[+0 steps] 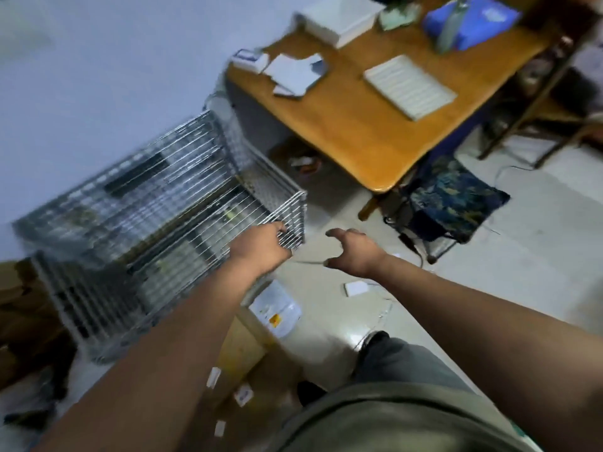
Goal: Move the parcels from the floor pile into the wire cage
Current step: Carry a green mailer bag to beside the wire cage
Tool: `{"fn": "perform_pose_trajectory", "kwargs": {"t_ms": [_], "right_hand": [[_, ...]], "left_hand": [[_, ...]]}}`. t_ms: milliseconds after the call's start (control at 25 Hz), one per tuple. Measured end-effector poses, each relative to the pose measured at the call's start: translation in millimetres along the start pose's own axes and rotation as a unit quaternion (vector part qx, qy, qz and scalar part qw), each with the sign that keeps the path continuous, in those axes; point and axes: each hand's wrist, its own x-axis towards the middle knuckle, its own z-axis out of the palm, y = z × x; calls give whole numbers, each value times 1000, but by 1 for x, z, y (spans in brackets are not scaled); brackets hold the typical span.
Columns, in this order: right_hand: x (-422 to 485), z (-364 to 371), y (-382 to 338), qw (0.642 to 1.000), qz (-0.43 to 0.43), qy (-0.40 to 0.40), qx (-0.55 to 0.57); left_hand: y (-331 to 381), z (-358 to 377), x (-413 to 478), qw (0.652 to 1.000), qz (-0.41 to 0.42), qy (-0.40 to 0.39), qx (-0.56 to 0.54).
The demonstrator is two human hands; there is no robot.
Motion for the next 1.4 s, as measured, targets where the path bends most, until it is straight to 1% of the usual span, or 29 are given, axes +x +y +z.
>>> {"fn": "perform_pose_trajectory", "kwargs": {"t_ms": [120,280,440,560,640,760,960,1040,1200,1400], "right_hand": [[-19,-29,58,997,60,19,33],[-49,-69,156,986,140,46,71],[-77,-106,249,972,192,83,110],[-102,-132,318,954,239,106,145],[-120,-142,358,936,275,123,180],[-144,-148,399,908,321,149,223],[-183,-148,452,841,412,199,288],[-201,-143,465,803,451,231,313],[-232,-122,478,728,515,266,365],[-273,-81,491,638,565,299,430]], "left_hand": [[78,12,31,997,67,-24,33],[201,40,64,983,155,-52,87],[311,72,94,964,220,-82,123],[393,96,112,948,262,-103,148],[443,112,121,936,291,-119,159],[501,135,125,912,340,-138,182],[600,185,125,838,461,-170,239],[636,205,118,802,508,-183,254],[689,241,102,738,570,-213,292],[739,294,55,646,640,-228,348]]}}
